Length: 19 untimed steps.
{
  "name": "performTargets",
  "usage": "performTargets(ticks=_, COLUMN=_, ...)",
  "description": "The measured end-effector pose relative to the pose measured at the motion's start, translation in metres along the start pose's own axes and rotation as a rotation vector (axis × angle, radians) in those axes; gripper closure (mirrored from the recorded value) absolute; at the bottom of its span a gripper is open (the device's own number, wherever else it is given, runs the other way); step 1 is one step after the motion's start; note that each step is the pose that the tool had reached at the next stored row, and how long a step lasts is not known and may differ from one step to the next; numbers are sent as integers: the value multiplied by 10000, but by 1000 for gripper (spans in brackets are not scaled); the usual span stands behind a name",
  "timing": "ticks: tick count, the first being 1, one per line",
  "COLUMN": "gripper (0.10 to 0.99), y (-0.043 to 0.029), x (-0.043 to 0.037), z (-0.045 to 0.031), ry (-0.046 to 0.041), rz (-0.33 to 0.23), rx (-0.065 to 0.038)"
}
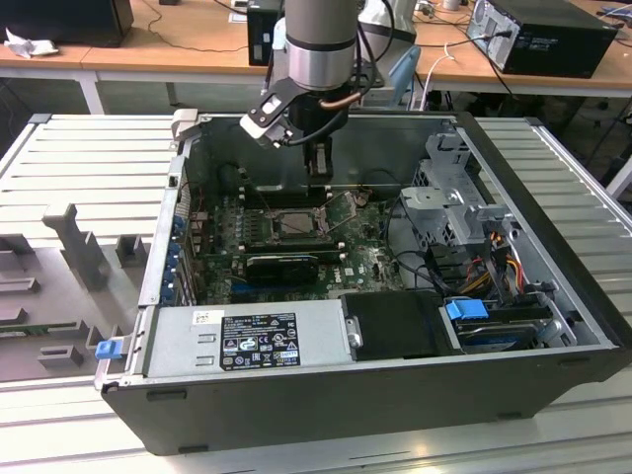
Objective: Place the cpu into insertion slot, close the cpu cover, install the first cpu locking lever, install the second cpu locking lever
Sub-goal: 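Close the cpu cover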
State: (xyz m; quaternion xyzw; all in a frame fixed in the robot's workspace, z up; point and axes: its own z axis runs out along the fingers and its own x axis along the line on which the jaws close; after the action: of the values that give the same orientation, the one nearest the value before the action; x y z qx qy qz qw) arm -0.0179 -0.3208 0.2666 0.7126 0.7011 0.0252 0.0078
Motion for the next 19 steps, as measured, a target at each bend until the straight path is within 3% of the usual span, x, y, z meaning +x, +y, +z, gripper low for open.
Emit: performTargets(ticks=19, gripper=980, y=126, x=2, z=6, ry=1, rz=0, rx=1)
